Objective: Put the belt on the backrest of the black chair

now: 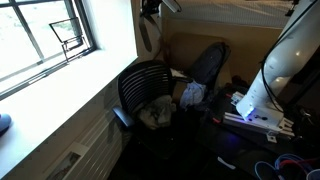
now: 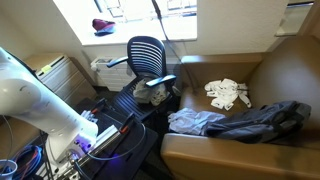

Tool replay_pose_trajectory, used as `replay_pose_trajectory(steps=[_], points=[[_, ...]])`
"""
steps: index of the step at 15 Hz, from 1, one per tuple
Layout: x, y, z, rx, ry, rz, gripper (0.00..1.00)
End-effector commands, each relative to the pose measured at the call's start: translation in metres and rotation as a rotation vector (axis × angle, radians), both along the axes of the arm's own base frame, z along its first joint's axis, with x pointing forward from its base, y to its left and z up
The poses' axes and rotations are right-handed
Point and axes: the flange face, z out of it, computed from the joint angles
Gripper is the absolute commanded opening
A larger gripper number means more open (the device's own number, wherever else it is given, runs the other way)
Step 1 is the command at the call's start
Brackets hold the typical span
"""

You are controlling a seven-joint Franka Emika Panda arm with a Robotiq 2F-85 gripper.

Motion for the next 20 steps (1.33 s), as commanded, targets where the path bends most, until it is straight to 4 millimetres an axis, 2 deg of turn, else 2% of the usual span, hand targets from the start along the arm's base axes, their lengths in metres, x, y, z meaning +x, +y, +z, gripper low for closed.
replay_pose_trajectory(steps=[1,3,4,6,8,9,11,12,13,14,15,20], points=[[-0.009,0.008,0.011,0.007,-0.005,0.017,0.04],[-0.017,0.009,0.015,0.006,-0.005,0.023,0.01],[-0.020,0.010,0.003,-0.004,0.024,0.027,0.01],[-0.022,0.034,-0.009,0.020,0.064,0.081,0.01],[-0.023,0.082,-0.006,0.056,0.086,0.179,0.01],[-0.032,0.118,0.003,0.079,0.099,0.248,0.01],[-0.052,0.169,0.017,0.105,0.119,0.360,0.01],[-0.061,0.185,0.020,0.117,0.155,0.413,0.01],[-0.068,0.190,0.018,0.114,0.199,0.424,0.01],[-0.073,0.191,0.016,0.103,0.249,0.420,0.01],[-0.078,0.177,0.009,0.080,0.314,0.381,0.01],[-0.081,0.052,-0.058,-0.037,0.540,0.203,0.01]])
